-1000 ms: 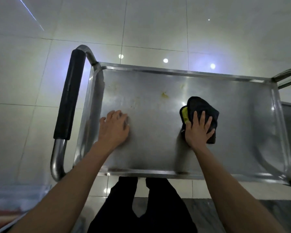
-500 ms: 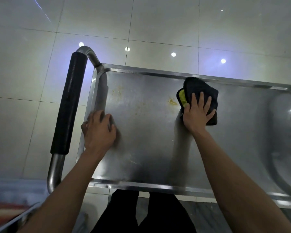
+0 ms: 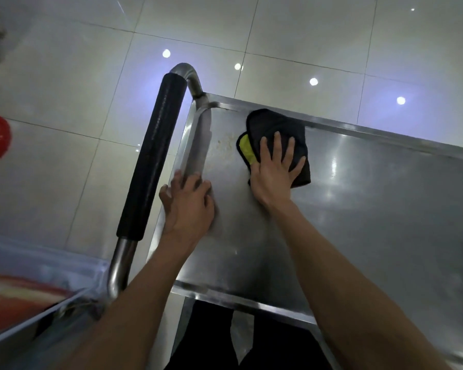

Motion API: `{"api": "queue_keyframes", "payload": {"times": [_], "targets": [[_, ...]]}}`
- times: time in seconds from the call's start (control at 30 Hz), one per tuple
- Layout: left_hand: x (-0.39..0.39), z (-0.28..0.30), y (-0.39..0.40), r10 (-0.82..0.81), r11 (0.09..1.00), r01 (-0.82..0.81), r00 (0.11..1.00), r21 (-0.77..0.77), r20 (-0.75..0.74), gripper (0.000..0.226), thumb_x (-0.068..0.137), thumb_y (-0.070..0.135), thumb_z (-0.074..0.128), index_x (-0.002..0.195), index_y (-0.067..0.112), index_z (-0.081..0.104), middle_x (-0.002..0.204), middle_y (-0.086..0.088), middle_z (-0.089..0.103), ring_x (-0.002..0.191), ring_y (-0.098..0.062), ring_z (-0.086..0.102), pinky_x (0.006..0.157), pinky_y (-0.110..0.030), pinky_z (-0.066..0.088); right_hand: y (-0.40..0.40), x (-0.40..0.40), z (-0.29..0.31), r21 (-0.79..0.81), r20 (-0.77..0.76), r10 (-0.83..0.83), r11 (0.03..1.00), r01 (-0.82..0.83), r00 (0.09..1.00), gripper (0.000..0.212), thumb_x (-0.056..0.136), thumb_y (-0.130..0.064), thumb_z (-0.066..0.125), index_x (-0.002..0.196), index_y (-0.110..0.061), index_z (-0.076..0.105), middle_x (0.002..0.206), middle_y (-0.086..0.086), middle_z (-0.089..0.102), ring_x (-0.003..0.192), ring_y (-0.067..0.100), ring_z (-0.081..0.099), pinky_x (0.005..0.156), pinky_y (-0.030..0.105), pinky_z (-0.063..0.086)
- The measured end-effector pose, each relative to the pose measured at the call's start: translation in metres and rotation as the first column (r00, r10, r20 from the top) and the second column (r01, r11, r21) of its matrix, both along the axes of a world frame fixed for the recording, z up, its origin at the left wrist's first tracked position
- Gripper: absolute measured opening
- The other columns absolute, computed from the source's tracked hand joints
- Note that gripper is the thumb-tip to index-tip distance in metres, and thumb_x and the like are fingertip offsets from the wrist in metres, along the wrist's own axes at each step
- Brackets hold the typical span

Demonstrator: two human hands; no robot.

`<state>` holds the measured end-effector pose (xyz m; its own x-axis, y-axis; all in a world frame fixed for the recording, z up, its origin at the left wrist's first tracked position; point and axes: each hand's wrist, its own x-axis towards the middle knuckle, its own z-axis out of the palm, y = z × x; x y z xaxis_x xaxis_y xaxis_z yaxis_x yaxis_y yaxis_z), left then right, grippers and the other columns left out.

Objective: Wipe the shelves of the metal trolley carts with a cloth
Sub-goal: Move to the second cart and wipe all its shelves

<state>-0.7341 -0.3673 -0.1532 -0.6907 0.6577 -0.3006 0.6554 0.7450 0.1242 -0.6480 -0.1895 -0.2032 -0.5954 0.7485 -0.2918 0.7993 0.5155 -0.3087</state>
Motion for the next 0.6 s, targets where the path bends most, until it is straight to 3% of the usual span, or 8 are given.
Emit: {"api": "queue_keyframes", "payload": {"times": [0.33,0.6], "targets": [[-0.001,-0.007,-0.005,0.003,0.998,-0.003,1.0,-0.055,-0.006,0.044,0.096,0.039,0.046,0.139,0.029,0.052,0.152,0.003,0.041,0.152,-0.031,0.011,0.113,-0.055,0.022,-0.033,-0.098,-0.002,-0.064,-0.13,0.327,0.939,-0.337,0.936,0.064,0.091,-0.032,0.033,0.155,-0.028,0.028,0.168,-0.001,0.004,0.153,0.028,-0.014,0.115,0.062,-0.017],[0.004,-0.008,0.001,0.0,0.993,-0.004,0.999,-0.119,-0.034,0.046,0.096,0.043,0.037,0.134,0.022,0.052,0.149,-0.006,0.041,0.15,-0.035,0.012,0.113,-0.058,0.026,-0.003,-0.073,0.0,-0.061,-0.218,0.358,0.924,-0.378,0.908,0.052,0.098,-0.035,0.038,0.15,-0.034,0.038,0.166,-0.01,0.014,0.154,0.017,-0.005,0.118,0.051,-0.016]]}}
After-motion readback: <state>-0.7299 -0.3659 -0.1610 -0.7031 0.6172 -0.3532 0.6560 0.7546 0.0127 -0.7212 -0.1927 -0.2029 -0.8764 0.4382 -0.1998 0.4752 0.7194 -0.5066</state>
